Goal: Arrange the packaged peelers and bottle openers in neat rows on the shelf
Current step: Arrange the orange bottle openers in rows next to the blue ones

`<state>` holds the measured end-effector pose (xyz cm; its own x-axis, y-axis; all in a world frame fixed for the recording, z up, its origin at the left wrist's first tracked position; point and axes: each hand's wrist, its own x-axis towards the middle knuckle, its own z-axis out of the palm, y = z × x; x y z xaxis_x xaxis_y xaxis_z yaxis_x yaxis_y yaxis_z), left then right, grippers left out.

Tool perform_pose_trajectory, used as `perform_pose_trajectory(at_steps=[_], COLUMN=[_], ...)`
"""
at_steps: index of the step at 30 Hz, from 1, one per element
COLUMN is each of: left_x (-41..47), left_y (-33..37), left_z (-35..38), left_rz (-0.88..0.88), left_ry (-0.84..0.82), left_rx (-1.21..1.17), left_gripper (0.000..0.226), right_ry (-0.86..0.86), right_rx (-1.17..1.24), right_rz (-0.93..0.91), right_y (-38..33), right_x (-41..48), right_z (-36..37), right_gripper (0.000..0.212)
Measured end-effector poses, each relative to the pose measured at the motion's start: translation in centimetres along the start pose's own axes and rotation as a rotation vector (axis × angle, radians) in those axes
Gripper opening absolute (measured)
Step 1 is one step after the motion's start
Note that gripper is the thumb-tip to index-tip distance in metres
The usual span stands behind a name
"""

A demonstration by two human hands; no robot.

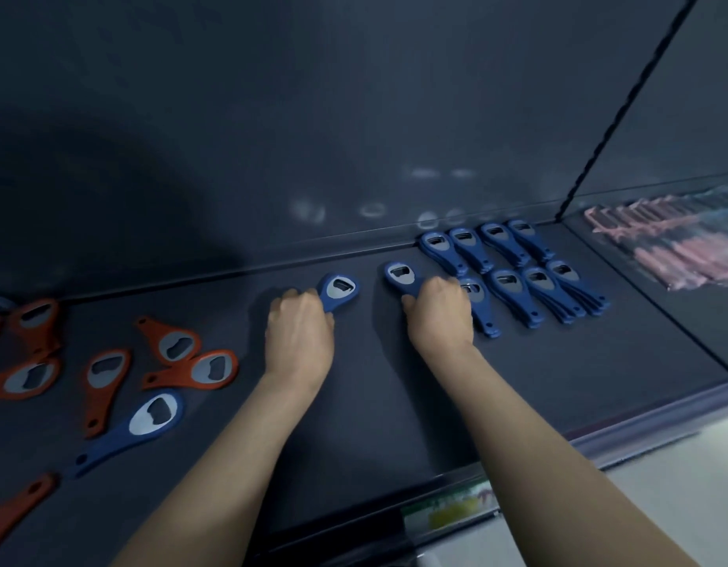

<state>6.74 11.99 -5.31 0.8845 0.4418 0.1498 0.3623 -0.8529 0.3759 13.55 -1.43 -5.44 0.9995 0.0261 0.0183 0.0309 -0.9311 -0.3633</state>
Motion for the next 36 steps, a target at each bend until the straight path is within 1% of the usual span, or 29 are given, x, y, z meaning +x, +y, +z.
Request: perform_pose_trajectory(at_steps=[4, 11, 15, 21, 27, 30, 32, 36], left_x=[0.5, 0.9, 0.9, 0.7, 0.4, 0.0, -0.4, -1.5], left_y=[1.5, 3.2, 3.4, 3.4, 4.0, 4.5, 4.9, 5.9], left_z=[0.7, 1.6, 1.7, 1.8, 2.1, 2.2, 2.3, 2.5], left_rz=[-0.016, -0.051, -0.075, -0.068, -0.071, -0.065, -0.062, -0.046], left_ry=[0.009, 0.035, 0.026, 0.044, 0.056, 0.060, 0.056, 0.049], left_rx=[-0.022, -0.048, -0.080, -0.095, -0.105, -0.101, -0.111, -0.126], left_gripper=[0.017, 0.018, 0.020, 0.008, 0.016, 0.014, 0.015, 0.014], right_ry=[-0.002, 0.003, -0.009, -0.024, -0.030, -0.005, 0.041, 0.129], right_rx=[-0.038, -0.097, -0.107, -0.109, -0.085, -0.081, -0.066, 0.009], right_rz=[-0.035, -0.053, -0.070, -0.107, -0.106, -0.132, -0.167, -0.255], right_y=[0.4, 0.5, 0.8, 0.8, 0.8, 1.1, 1.4, 2.7], right_x=[1.4, 3.2, 3.8, 4.0, 4.7, 4.6, 4.5, 4.3], right_z=[-0.1, -0.4, -0.4, -0.6, -0.7, -0.9, -1.3, -2.8], right_gripper=[0.016, 0.021, 0.019, 0.018, 0.016, 0.017, 0.017, 0.009])
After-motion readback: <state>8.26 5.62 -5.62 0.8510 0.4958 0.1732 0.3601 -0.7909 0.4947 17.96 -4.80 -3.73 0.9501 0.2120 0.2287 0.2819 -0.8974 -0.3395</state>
